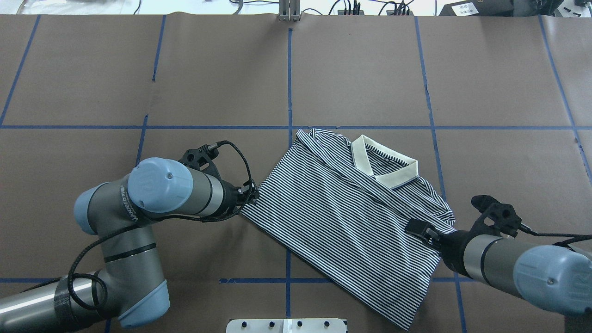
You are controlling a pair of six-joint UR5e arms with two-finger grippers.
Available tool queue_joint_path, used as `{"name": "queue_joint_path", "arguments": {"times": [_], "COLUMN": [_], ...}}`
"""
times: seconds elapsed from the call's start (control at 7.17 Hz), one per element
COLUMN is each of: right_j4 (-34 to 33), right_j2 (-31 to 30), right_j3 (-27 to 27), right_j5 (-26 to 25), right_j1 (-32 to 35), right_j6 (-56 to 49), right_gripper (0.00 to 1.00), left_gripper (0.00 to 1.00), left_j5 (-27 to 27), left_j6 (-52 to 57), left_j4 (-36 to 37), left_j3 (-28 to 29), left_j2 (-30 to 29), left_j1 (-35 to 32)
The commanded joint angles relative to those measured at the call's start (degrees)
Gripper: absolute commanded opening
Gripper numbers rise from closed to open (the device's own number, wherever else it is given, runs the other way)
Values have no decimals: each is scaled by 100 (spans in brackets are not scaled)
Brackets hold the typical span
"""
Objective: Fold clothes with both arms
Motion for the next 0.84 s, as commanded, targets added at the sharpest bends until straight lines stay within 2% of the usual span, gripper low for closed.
{"name": "queue_joint_path", "arguments": {"times": [0.0,0.7], "right_j4": [15,15], "right_j2": [436,464], "right_j3": [-487,-584], "right_j5": [-11,15], "right_j1": [223,206], "right_j6": [-168,-169], "right_gripper": [100,100], "left_gripper": [54,49], "left_j5": [134,415], "left_j6": [-41,38], "left_j4": [135,267], "left_j3": [218,333], "left_j2": [-69,-175], "left_j1": [177,177]}}
